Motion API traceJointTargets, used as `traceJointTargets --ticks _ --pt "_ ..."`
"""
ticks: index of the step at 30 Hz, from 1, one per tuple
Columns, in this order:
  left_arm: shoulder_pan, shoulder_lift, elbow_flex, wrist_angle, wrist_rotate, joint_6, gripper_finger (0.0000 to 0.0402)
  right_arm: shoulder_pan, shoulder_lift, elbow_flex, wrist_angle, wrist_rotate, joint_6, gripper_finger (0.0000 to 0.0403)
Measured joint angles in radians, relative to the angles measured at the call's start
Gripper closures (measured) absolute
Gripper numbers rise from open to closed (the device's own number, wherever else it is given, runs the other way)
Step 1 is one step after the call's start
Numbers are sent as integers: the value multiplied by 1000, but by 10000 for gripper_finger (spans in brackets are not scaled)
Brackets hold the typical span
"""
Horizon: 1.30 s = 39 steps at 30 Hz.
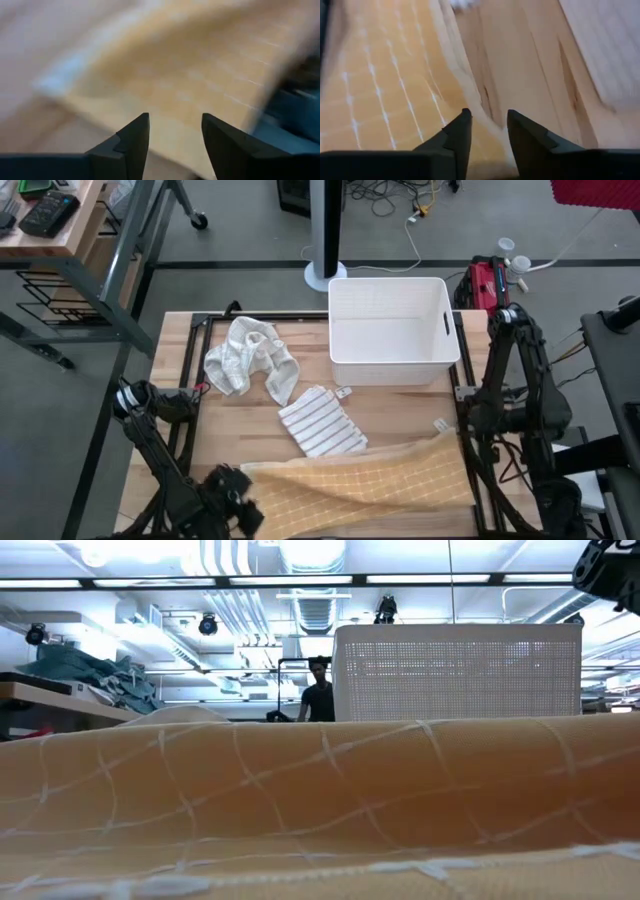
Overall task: Fold towel
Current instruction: Fold the yellow squared towel
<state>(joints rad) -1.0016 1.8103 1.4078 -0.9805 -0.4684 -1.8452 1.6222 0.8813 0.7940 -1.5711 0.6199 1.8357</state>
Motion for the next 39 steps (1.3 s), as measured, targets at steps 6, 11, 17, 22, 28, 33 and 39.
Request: traceJointTargets --ticks 6,11,17,22,28,33,39 --pt "49 70 -7 386 -5 268 248 -4 -21 0 95 145 -168 273" --pt "111 169 -9 425 38 346 268 -44 -1 0 305 109 -318 272" --pt "171 247 -10 363 171 317 292 -136 68 0 516 -44 -467 278" --pt "176 256 -5 212 227 237 313 -209 169 0 623 -158 -553 292" --pt "158 229 -11 -29 228 91 332 -288 316 2 679 -233 -671 292" --pt "173 217 -11 -139 205 63 343 -411 413 70 769 -278 -864 266" --pt "187 220 -34 -173 202 -2 357 -497 535 201 831 -413 -1081 227"
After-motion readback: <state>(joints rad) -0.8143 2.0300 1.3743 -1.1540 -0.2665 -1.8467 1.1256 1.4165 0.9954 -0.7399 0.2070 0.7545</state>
